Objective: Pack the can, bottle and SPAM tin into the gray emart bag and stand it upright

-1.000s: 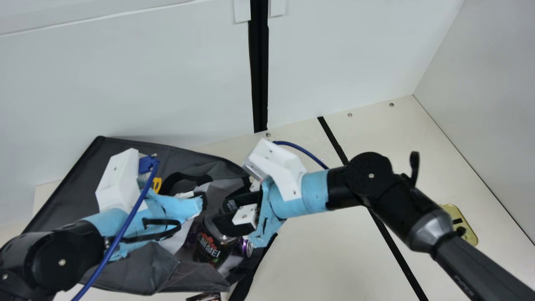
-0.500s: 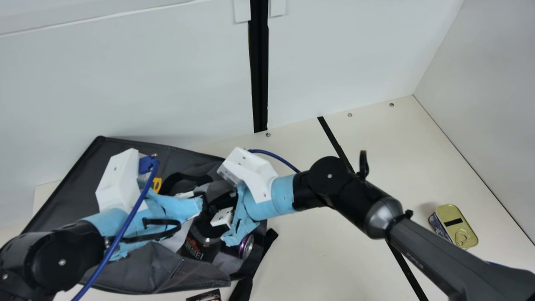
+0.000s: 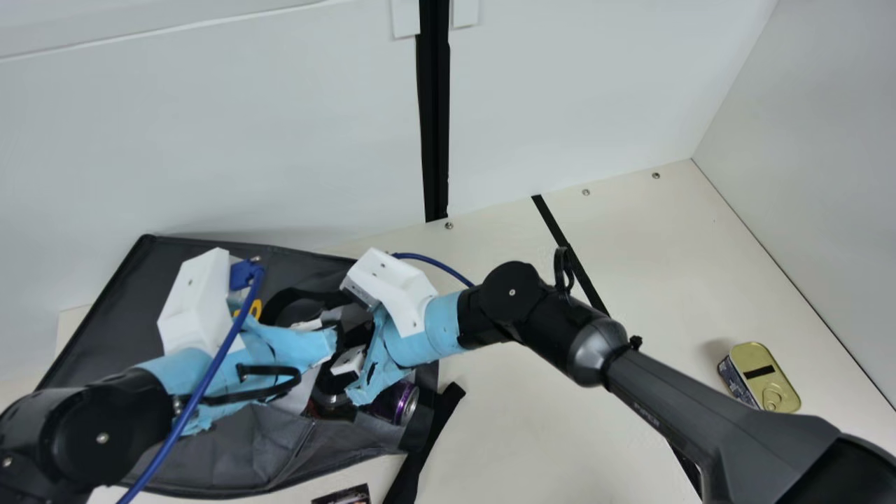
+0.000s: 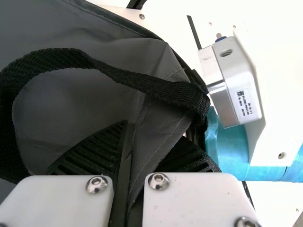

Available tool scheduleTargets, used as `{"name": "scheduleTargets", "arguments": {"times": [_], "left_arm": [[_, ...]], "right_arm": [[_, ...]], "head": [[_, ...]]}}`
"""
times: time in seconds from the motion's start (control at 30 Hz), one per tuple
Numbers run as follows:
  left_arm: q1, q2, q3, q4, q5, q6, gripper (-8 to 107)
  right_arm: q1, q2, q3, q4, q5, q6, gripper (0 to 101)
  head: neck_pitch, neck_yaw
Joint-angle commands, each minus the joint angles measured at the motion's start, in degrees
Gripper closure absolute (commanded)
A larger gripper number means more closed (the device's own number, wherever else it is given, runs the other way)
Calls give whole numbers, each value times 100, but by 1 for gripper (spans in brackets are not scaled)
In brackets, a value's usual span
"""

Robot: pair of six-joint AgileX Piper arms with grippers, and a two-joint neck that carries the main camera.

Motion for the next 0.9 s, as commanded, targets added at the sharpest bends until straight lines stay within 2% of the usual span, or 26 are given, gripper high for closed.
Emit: {"name": "scheduleTargets", "arguments": {"times": [0.0,0.87], "left_arm": [[0,0,0,0,0,0,107],[0,0,0,0,0,0,107]], "right_arm": [[9,9,-7,-23,-23,16,95],[86,-189,83,-286,-79,167,8]], "head": [[-121,-5],[-121,-5]]}}
